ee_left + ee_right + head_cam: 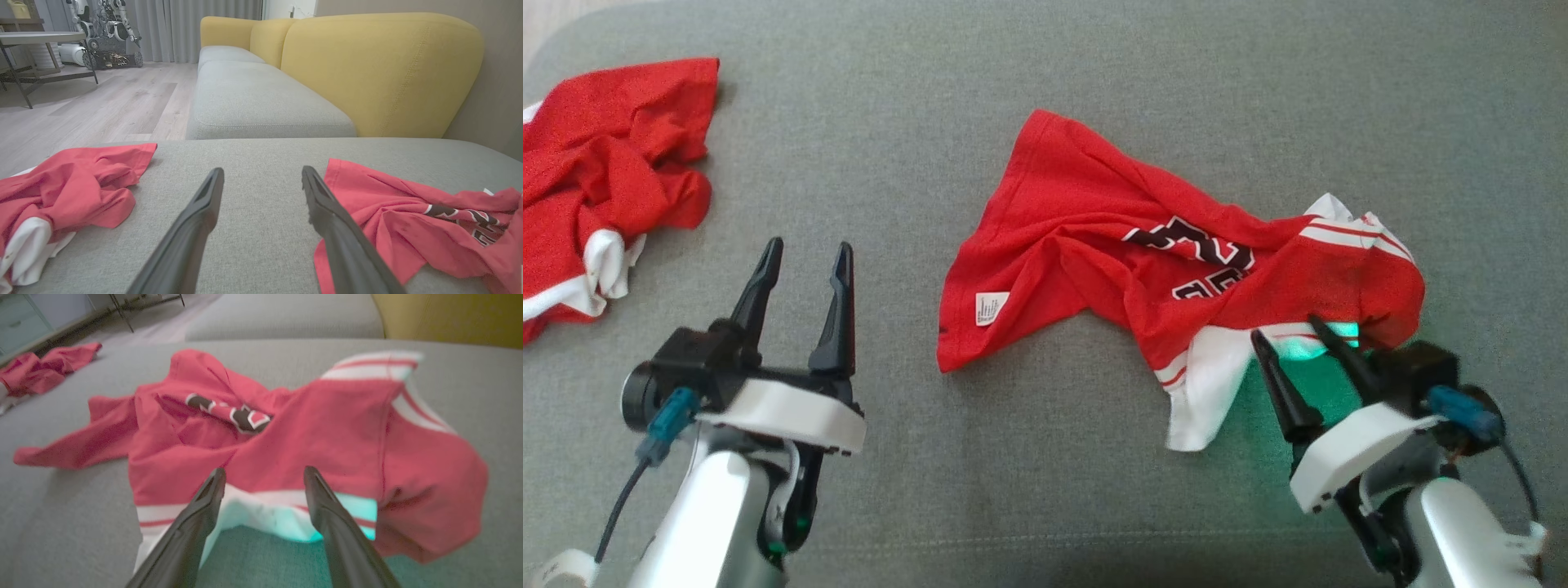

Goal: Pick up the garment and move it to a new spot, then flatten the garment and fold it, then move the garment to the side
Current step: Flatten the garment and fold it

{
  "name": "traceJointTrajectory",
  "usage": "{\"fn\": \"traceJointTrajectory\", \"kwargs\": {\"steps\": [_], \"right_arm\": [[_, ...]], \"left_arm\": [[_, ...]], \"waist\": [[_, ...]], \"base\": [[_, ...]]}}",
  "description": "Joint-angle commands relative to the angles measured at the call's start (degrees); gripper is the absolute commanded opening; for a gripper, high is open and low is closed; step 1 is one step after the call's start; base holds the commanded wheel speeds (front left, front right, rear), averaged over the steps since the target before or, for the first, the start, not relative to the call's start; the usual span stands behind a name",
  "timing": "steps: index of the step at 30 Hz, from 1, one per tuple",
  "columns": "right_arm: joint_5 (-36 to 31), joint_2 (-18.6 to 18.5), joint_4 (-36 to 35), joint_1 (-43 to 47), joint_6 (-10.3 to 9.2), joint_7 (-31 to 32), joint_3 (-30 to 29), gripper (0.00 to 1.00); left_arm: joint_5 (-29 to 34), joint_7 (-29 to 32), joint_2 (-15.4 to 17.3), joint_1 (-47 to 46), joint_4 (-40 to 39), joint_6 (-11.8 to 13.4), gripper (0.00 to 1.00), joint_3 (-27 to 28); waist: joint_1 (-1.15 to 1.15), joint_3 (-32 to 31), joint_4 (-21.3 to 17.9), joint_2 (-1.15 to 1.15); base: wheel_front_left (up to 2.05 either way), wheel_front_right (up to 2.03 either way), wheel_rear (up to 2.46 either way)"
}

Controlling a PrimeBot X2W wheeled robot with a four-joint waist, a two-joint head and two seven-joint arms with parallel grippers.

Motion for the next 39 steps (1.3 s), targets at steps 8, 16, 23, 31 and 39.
{"fn": "traceJointTrajectory", "kwargs": {"steps": [8,16,23,31,39], "right_arm": [[-0.27,3.46,-11.06,2.50,-0.04,-4.89,-6.42,1.00],[-1.16,4.51,-14.84,4.25,-0.04,-5.32,-9.04,1.00],[-1.41,5.15,-16.25,5.99,-0.04,-4.61,-8.85,1.00],[-1.64,5.46,-16.45,6.33,-0.04,-4.11,-9.21,1.00],[-1.73,5.65,-16.34,6.12,-0.04,-3.71,-9.24,1.00]], "left_arm": [[0.10,0.17,2.46,1.72,-2.84,1.34,1.00,2.29],[0.59,1.29,3.60,4.92,-4.94,2.53,1.00,1.89],[0.40,2.21,4.25,6.55,-6.20,3.09,1.00,1.72],[0.18,2.84,4.48,6.86,-6.88,3.38,1.00,1.32],[-0.21,3.44,4.35,6.42,-7.20,3.26,1.00,0.63]], "waist": [[0.00,-3.06,-0.05,0.00],[0.00,-6.06,0.08,0.00],[0.00,-6.78,0.04,0.00],[0.00,-6.83,0.04,0.00],[0.00,-6.57,0.10,0.00]], "base": [[0.00,0.00,0.00],[0.00,0.00,0.00],[0.00,0.00,0.00],[0.00,0.00,0.00],[0.00,0.00,0.00]]}}
